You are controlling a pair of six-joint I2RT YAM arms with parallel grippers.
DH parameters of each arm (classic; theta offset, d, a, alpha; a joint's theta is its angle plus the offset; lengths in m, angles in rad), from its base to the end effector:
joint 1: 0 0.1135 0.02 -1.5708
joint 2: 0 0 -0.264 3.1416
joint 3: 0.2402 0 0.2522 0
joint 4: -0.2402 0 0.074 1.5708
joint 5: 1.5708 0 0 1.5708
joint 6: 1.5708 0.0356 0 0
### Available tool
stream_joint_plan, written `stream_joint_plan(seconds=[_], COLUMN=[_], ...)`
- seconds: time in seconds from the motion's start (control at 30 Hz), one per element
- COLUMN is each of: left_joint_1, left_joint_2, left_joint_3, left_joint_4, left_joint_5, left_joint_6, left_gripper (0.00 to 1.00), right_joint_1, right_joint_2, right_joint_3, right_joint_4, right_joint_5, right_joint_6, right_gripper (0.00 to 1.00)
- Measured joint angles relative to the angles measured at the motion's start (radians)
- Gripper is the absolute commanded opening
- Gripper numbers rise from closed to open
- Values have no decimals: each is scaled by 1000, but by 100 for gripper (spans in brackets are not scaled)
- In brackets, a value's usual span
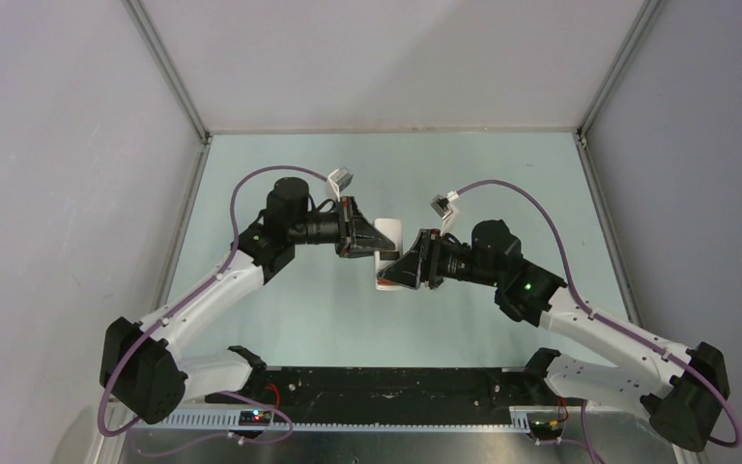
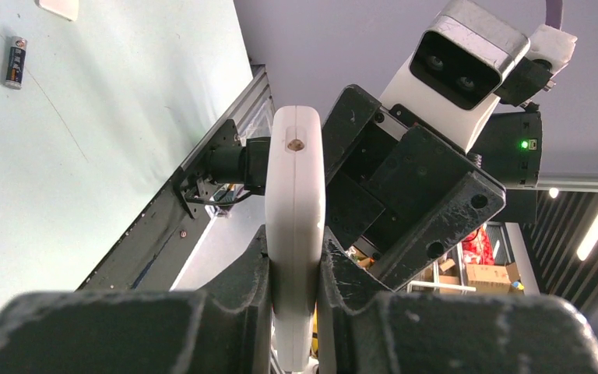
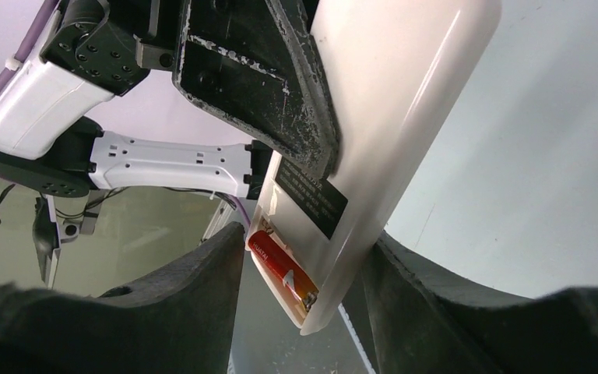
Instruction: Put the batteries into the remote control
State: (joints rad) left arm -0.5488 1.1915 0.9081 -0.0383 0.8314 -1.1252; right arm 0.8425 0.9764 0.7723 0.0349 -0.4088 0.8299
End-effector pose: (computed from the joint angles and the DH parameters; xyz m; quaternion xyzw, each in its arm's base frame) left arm 0.2142 -0.1618 0.3169 0.0155 0.7786 -0.6167 0.1150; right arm 0.1421 0.1806 0.3234 -0.1356 0.7476 0.5726 0.3081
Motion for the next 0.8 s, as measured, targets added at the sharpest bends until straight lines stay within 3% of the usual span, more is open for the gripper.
stream_joint_plan(seconds=[0.33,0.63,0.8], left_joint_1=[0,0,1], left_joint_2=[0,6,10], left_joint_3=[0,4,10], left_joint_4=[0,4,5], left_joint_5=[3,15,19], left_joint_6=[1,4,9], left_gripper=[0,0,0], right_joint_1=[0,5,5], right_joint_2=[-1,-6,-6], right_joint_3=[-4,-6,-6], right_joint_4=[-4,-21,-19], right_joint_5=[8,26,29], right_joint_6=[-21,-42,-45], right_gripper=[53,38,37])
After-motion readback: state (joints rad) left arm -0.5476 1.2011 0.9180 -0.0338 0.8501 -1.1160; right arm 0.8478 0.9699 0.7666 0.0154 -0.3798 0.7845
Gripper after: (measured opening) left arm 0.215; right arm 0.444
